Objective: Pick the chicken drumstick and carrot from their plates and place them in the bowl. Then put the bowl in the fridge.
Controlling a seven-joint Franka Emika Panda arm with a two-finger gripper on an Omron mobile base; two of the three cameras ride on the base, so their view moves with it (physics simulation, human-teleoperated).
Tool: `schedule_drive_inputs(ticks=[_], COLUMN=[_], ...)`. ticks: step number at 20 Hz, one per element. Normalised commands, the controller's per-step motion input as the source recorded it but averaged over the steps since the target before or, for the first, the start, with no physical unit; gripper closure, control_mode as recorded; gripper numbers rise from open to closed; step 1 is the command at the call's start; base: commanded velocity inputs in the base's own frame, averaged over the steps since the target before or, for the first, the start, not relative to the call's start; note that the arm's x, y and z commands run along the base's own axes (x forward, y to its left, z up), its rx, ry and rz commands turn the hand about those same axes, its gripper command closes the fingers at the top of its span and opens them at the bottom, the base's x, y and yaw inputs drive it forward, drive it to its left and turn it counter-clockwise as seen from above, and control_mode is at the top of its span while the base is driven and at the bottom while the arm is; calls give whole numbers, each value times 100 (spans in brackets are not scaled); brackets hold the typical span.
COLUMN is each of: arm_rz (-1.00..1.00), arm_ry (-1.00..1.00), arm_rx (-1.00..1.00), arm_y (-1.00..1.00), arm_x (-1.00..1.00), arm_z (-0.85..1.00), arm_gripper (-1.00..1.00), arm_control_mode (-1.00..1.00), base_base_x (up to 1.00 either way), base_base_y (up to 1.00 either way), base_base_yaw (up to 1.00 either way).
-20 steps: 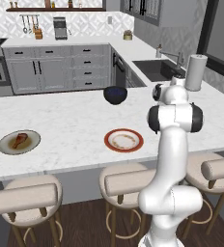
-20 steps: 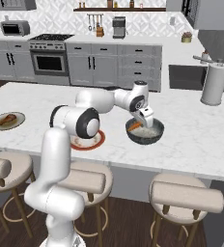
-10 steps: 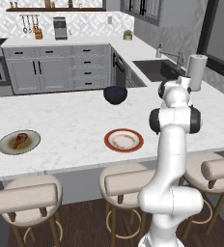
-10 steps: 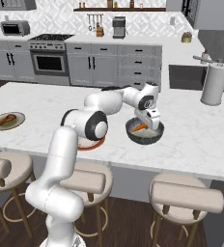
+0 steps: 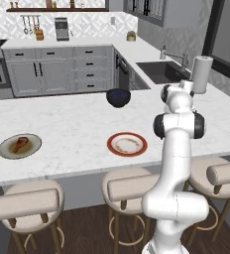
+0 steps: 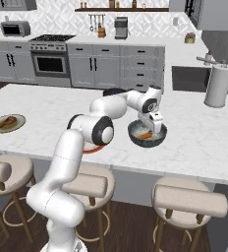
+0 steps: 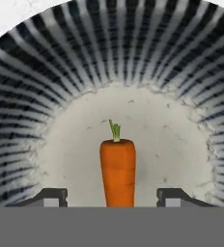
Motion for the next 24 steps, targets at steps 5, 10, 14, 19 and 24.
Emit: schedule_drive_inputs(ticks=[5, 10, 14, 19, 24], arm_rz=[-9, -1, 2, 13, 25], arm_ry=[-8, -19, -13, -9, -29], arm_rx=[0, 0, -6, -10, -3], arm_y=[40, 81, 80, 63, 56], arm_x=[-43, -100, -100, -100, -100], arm_z=[15, 31, 44, 44, 56], arm_gripper=[-100, -100, -100, -100, -100], arm_control_mode=[-100, -100, -100, -100, -100], base_base_x=[0, 0, 0, 0, 0], base_base_y=[0, 0, 0, 0, 0], base_base_yaw=[0, 0, 0, 0, 0])
